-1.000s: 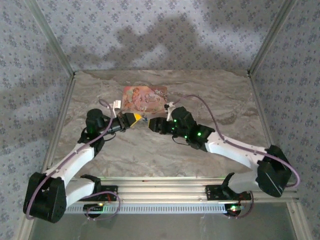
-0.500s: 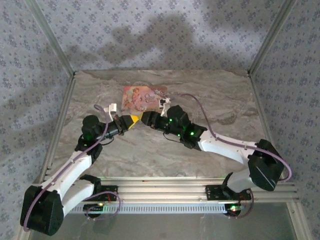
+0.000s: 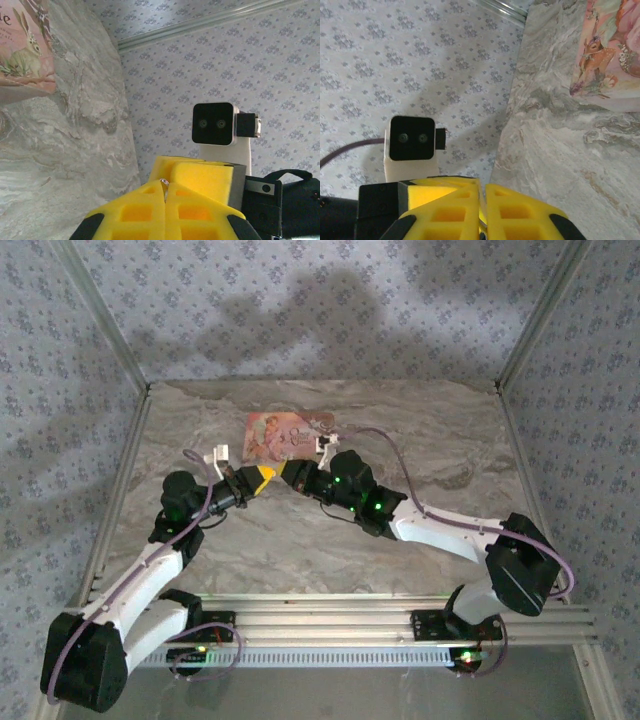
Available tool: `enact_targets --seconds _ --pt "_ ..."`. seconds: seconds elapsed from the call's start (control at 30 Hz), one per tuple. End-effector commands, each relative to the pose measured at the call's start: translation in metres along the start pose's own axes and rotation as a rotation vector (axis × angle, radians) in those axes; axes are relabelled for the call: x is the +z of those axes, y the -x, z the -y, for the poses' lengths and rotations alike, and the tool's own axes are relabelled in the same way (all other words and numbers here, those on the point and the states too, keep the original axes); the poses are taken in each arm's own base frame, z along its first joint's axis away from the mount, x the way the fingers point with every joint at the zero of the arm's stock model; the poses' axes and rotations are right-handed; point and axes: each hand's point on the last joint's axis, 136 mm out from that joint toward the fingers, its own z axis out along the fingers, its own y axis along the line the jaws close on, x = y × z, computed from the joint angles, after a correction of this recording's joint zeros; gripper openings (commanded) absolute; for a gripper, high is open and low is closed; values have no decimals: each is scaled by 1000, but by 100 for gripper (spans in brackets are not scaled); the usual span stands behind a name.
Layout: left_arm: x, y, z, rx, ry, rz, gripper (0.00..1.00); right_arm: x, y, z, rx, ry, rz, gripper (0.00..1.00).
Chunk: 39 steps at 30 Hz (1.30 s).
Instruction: Unlock the padlock with the key
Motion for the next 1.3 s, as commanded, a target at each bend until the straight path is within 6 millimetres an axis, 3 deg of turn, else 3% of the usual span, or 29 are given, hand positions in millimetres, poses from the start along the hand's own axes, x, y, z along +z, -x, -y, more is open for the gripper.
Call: enact_targets --seconds 0.0,0.13,0.33,0.5,0.77,1.1,1.27 --pt "-2 -6 7 8 -40 -19 0 0 2 -17 17 77 13 5" --pt "-3 -8 5 -3 -38 -18 0 0 3 -18 24 88 17 3" --pt "-4 -6 2 -14 -33 2 0 6 -3 -19 36 99 -16 14" --pt "-4 -5 3 -17 -34 9 0 10 -6 -20 48 124 -24 0" --pt "-5 -8 -5 -10 -7 -3 0 9 -4 -21 14 136 -20 0" --pt "-9 -10 -12 16 39 1 0 5 -9 -7 -44 54 -70 0" --pt "-10 -3 -7 7 23 36 0 6 -8 -3 -20 48 -64 19"
